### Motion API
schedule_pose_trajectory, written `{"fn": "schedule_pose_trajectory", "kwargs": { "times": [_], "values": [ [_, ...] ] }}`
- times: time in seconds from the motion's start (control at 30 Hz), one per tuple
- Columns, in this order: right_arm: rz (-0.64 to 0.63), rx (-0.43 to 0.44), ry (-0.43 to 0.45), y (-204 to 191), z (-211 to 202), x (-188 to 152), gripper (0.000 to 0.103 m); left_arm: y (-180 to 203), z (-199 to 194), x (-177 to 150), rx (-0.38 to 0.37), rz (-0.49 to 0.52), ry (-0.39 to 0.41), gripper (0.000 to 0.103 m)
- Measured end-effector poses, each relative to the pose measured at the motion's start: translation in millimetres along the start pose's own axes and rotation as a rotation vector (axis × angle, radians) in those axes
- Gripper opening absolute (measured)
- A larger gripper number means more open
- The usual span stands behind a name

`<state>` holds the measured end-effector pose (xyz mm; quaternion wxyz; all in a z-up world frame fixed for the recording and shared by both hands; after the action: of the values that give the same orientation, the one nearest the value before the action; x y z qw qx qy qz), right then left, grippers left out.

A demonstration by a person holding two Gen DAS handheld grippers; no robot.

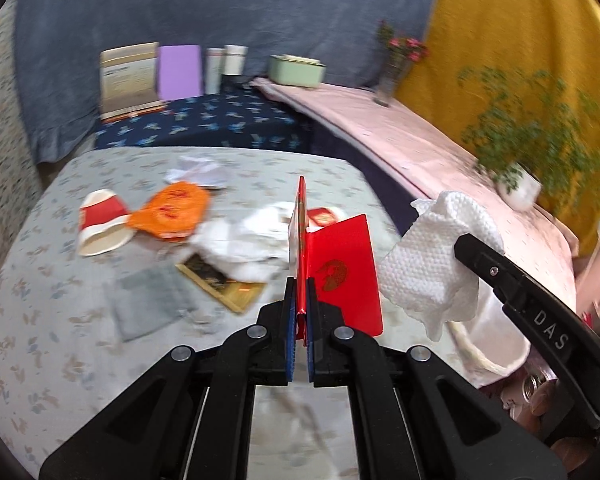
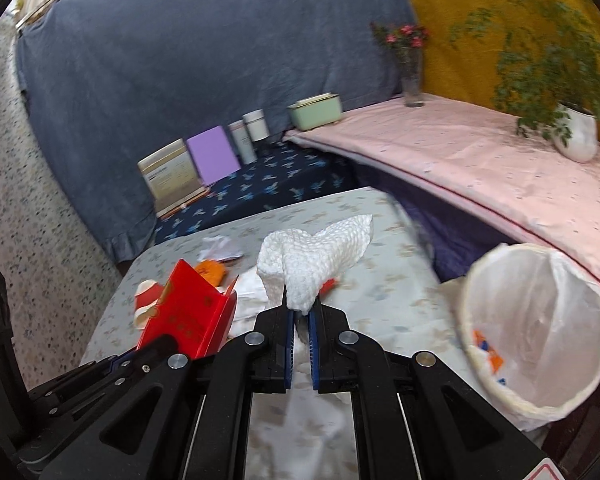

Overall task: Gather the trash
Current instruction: 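Carry the red packet and white tissue in both tools over the trash bin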

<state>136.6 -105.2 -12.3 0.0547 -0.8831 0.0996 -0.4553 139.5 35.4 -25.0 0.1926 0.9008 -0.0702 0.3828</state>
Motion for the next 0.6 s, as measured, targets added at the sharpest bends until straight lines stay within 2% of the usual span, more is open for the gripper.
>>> {"fn": "schedule_pose_trajectory", "kwargs": {
  "times": [0.33, 0.6],
  "values": [
    [0.119, -0.154, 0.03, 111.2, -24.9, -4.2, 0.006, 99.5, 33.4, -14.5, -0.121, 0.135, -0.053, 0.004],
    [0.218, -0.253, 0.029, 182.0, -34.9, -14.8, 0.006, 165.9, 62.1, -26.5, -0.21, 0.223, -0.107, 0.004]
  ]
}}
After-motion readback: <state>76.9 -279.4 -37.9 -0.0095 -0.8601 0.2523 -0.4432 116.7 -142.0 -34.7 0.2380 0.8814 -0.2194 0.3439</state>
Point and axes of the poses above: each gripper's, at about its wrist camera, not at the fingertips, and z roughly the way its jaws point, y to its right, x to its top, the point moved 8 cm from there along z, roughly the way its jaws point, and after that the axes turned 5 degrees about -x, right-handed, at the moved point
